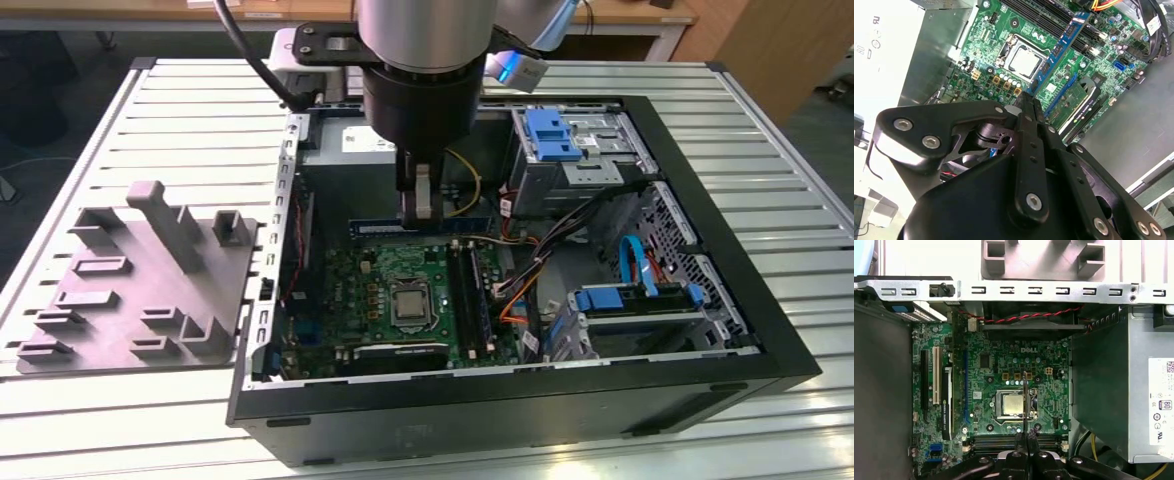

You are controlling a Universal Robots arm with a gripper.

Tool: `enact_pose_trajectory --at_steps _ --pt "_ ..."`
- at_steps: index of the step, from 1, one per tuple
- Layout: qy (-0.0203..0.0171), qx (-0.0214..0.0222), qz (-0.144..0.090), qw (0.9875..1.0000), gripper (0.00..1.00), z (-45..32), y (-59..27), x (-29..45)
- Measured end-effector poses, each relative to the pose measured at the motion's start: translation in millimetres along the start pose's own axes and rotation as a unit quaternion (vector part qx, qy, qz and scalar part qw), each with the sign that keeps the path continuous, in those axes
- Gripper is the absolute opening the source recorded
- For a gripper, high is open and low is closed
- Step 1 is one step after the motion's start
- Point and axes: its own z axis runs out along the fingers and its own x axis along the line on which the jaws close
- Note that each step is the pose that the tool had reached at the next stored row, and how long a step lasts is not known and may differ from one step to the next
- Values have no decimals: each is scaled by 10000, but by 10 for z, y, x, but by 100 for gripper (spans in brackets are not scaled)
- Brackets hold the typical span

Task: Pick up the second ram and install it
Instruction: 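Insert the second ram into the second slot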

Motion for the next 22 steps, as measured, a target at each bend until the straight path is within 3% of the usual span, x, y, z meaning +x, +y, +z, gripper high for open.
enact_pose_trajectory --at_steps 6,11,16,22 --pt "-3 17 345 9994 12 4 0 0" --pt "-8 39 790 9969 12 9 0 0" --pt "-12 60 1238 9923 12 14 0 1" --pt "-18 87 1779 9840 12 19 0 1"
